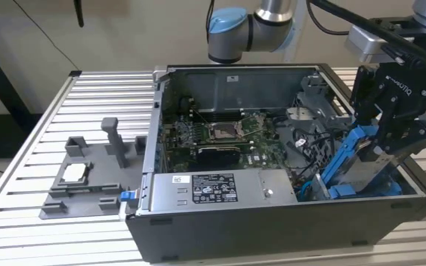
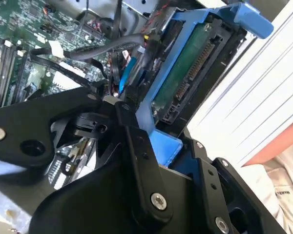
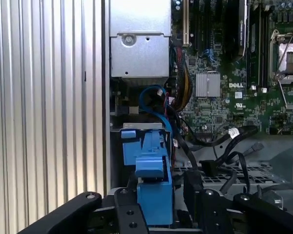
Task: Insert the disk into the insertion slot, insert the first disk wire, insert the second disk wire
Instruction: 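Insert the disk into the insertion slot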
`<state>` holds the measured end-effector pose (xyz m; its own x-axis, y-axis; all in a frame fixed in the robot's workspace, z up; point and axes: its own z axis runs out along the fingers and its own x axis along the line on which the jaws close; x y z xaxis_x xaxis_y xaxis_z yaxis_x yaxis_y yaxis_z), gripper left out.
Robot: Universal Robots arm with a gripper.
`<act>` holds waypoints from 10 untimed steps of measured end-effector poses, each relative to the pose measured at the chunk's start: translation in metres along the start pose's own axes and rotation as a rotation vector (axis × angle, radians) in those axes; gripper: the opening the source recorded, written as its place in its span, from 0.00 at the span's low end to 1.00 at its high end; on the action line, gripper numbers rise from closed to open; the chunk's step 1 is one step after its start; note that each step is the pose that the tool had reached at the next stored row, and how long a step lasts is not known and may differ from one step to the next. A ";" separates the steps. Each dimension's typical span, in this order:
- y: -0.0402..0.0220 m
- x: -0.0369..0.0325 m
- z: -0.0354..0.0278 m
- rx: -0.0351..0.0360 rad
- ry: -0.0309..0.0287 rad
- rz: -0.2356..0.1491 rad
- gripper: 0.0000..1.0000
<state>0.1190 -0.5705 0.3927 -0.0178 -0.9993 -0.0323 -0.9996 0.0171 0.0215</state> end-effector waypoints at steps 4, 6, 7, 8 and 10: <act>0.0012 -0.0024 -0.0010 0.0122 -0.0388 -0.001 0.40; 0.0013 -0.0028 -0.0072 0.0124 -0.0419 -0.001 0.37; 0.0014 -0.0031 -0.0123 0.0123 -0.0409 -0.001 0.37; 0.0015 -0.0033 -0.0165 0.0123 -0.0411 -0.001 0.37; 0.0018 -0.0038 -0.0247 0.0122 -0.0406 -0.002 0.37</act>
<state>0.1178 -0.5675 0.4175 -0.0162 -0.9972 -0.0729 -0.9998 0.0156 0.0092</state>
